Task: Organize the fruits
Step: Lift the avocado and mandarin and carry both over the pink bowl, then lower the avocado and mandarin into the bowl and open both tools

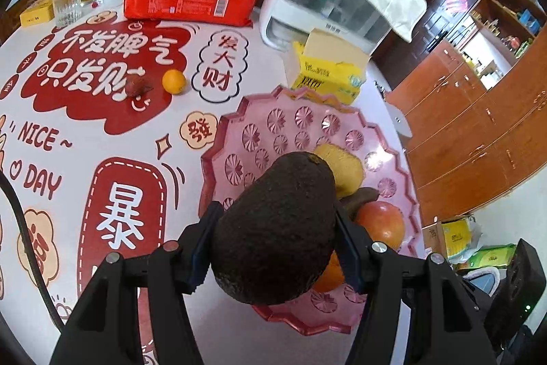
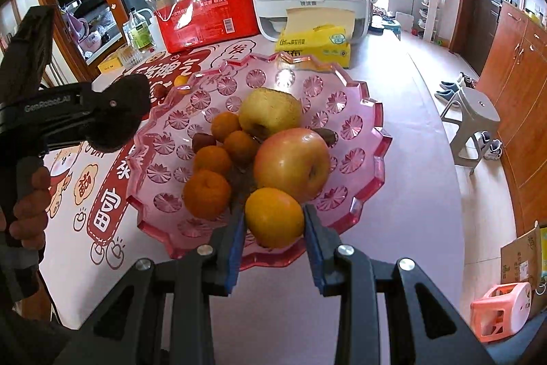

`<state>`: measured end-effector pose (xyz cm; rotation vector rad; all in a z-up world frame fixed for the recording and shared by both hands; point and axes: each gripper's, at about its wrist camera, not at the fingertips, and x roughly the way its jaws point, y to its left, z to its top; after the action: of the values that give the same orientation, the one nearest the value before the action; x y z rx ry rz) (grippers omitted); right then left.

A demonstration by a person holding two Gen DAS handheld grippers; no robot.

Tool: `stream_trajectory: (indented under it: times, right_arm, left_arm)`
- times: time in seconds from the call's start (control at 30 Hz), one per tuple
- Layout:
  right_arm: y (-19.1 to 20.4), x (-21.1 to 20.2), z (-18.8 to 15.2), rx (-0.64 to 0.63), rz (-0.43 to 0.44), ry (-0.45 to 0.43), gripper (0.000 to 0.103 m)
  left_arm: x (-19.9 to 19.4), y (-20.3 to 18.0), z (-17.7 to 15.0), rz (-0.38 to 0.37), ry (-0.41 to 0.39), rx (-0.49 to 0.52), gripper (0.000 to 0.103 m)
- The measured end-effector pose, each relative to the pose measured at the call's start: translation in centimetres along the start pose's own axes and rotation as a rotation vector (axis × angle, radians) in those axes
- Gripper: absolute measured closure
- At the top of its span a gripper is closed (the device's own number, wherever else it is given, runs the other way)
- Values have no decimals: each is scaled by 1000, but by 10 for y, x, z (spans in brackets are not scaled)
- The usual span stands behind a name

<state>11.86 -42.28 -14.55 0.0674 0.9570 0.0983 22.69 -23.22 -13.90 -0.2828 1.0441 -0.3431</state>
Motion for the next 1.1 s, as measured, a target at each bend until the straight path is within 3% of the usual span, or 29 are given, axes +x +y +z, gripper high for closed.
stream_trajectory:
  times: [0.53, 0.77, 0.87, 1.1]
  right_arm:
    - [1, 16, 3, -7, -6, 37, 69]
    - [3, 16, 4, -10, -9, 43, 64]
    - [5, 13, 4, -12, -12, 37, 56]
    - [13, 5, 4, -16, -17, 18, 51]
  left_arm:
    - [38, -4, 5, 58, 74, 12, 42]
    - [39, -3, 5, 39, 98, -4, 42]
    - [30, -3, 6, 25, 68, -8, 43]
    - [3, -2, 9, 11, 18, -5, 33]
